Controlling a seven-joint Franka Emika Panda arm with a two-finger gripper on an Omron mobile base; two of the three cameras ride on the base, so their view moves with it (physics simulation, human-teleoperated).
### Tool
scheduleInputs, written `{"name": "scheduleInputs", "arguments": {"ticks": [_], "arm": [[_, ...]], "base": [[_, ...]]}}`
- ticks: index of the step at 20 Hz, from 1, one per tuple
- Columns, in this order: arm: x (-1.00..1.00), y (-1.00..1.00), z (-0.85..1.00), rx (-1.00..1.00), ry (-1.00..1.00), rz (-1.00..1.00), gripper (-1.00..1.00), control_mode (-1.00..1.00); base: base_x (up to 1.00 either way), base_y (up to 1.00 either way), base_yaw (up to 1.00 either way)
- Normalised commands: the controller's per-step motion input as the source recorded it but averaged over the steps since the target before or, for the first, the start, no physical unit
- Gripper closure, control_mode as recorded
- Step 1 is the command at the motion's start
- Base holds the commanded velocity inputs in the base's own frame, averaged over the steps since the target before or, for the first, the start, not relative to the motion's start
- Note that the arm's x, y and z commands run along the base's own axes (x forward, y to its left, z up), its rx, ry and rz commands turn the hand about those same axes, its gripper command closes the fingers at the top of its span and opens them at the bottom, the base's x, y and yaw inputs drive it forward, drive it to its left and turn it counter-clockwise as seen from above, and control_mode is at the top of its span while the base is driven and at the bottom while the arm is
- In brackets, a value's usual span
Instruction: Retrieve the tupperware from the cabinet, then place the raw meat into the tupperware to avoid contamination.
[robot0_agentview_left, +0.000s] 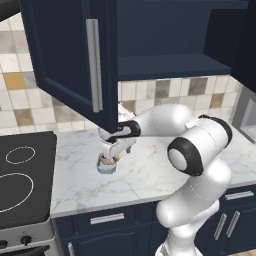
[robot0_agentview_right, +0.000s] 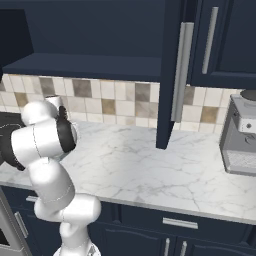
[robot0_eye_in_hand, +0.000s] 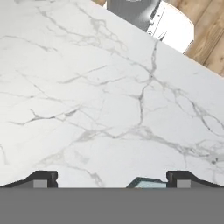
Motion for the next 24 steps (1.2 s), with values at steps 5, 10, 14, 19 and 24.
{"name": "scheduleInputs", "arguments": {"ticks": [5,10,14,19,24], "arm": [[-0.22,-0.24,0.41,0.0,-0.04,0.0,-1.0,-1.0],[-0.41,-0.27,0.28,0.0,-0.07,0.0,-1.0,-1.0],[-0.53,-0.34,0.27,0.0,-0.1,0.0,-1.0,-1.0],[-0.57,-0.44,0.31,0.01,-0.13,0.0,-1.0,-1.0],[-0.47,-0.47,0.53,0.07,-0.14,0.0,-1.0,-1.0]], "base": [[0.0,0.0,0.0],[0.0,0.0,0.0],[0.0,0.0,0.0],[0.0,0.0,0.0],[0.0,0.0,0.0]]}}
